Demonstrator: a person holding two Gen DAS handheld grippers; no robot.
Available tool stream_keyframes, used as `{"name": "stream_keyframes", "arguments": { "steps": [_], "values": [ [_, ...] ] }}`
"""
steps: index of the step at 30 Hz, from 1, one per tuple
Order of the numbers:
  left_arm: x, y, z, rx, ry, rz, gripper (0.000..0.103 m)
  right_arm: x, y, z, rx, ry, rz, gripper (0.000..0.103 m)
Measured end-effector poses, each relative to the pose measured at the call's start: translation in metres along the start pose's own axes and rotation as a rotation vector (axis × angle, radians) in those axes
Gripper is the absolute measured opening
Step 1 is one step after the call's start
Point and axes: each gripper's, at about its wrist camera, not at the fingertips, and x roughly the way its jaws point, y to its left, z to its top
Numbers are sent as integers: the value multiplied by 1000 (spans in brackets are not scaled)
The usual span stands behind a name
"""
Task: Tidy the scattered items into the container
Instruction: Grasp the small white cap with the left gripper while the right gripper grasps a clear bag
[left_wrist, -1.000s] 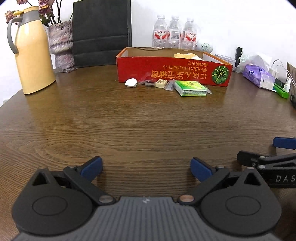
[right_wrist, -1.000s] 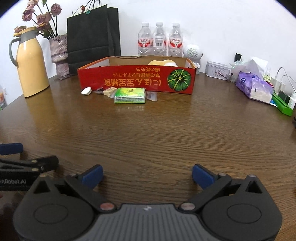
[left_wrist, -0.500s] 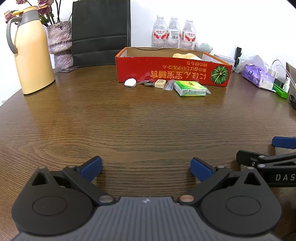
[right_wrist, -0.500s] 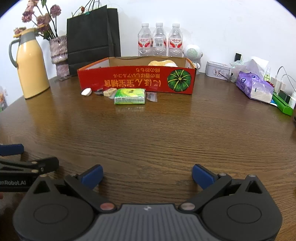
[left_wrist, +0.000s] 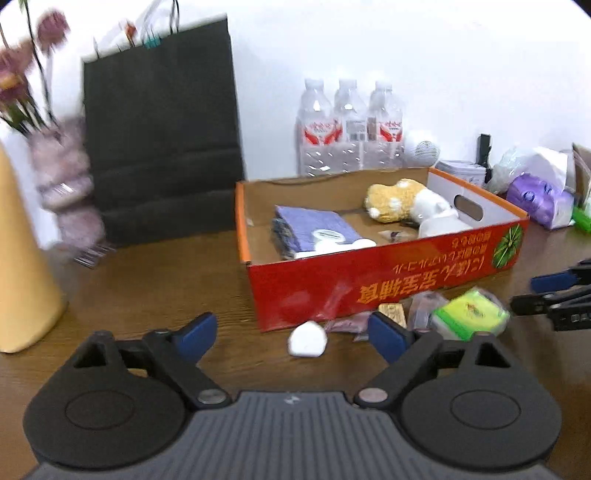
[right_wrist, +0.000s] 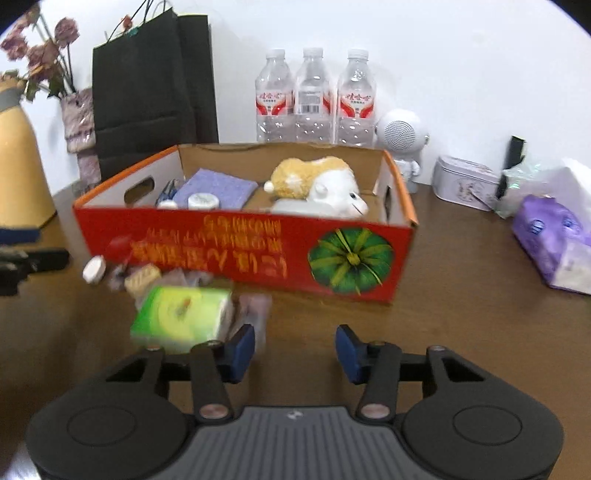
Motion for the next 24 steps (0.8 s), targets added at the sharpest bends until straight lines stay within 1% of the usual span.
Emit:
{"name": "stream_keyframes", "arguments": {
  "steps": [2,4,6,8,9,10,12,14,15,16,18,19,20,24],
  "values": [
    [10,5,-1,-24,10,-16,83,5,2,4,-3,-20,19,47],
    [20,8,-5,-45,30,-40,79,13,4,7,-8,-17,18,43],
    [30,10,-8,-58,58,-57,78,20,6,7,-13,-5,29,42],
    [38,13,-10,-65,94,-66,69,23,11,5,-28,5,39,36],
    [42,14,-10,-73,104,-69,62,22,13,2,-39,-1,33,33],
    [44,15,-9,-80,102,-69,60,21,14,1,-42,-6,32,27],
    [46,15,-9,-77,103,-62,59,19,14,0,-39,-7,29,19],
    [46,12,-9,-53,103,-54,59,18,13,-1,-39,-9,21,19],
    [46,8,-10,-21,102,-48,58,17,14,-1,-44,-9,19,18],
    [45,4,-11,7,101,-48,51,16,15,-2,-50,-9,17,18],
    [40,0,-12,20,101,-73,38,15,15,-2,-53,-10,17,18],
    [39,-2,-13,26,103,-77,29,15,14,-2,-47,-9,17,18],
    [38,-3,-12,24,106,-81,28,15,13,-2,-39,-9,16,18],
    [38,-4,-13,16,97,-71,27,15,12,-1,-26,-9,-2,17]
  ]
}}
